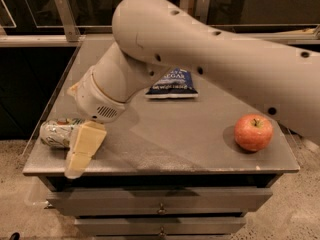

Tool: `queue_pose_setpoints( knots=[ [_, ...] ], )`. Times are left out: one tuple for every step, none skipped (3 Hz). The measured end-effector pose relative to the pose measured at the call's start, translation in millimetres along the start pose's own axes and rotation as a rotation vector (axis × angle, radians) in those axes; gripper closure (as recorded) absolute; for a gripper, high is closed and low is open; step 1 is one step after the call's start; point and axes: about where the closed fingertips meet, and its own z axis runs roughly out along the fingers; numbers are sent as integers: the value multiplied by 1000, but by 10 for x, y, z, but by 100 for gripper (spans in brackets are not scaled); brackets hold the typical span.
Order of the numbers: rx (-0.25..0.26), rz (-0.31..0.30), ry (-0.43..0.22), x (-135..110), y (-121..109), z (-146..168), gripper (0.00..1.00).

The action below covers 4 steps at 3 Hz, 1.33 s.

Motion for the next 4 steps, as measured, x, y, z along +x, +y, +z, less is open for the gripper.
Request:
queue_pose_setpoints(
  knots=[
    [-13, 22, -28, 16, -107, 225, 0],
    [-18, 53, -35, 107, -249, 398, 0],
    [-28, 83, -37, 214, -386, 542, 17],
    [-29, 97, -45, 288, -445, 554, 40]
  ],
)
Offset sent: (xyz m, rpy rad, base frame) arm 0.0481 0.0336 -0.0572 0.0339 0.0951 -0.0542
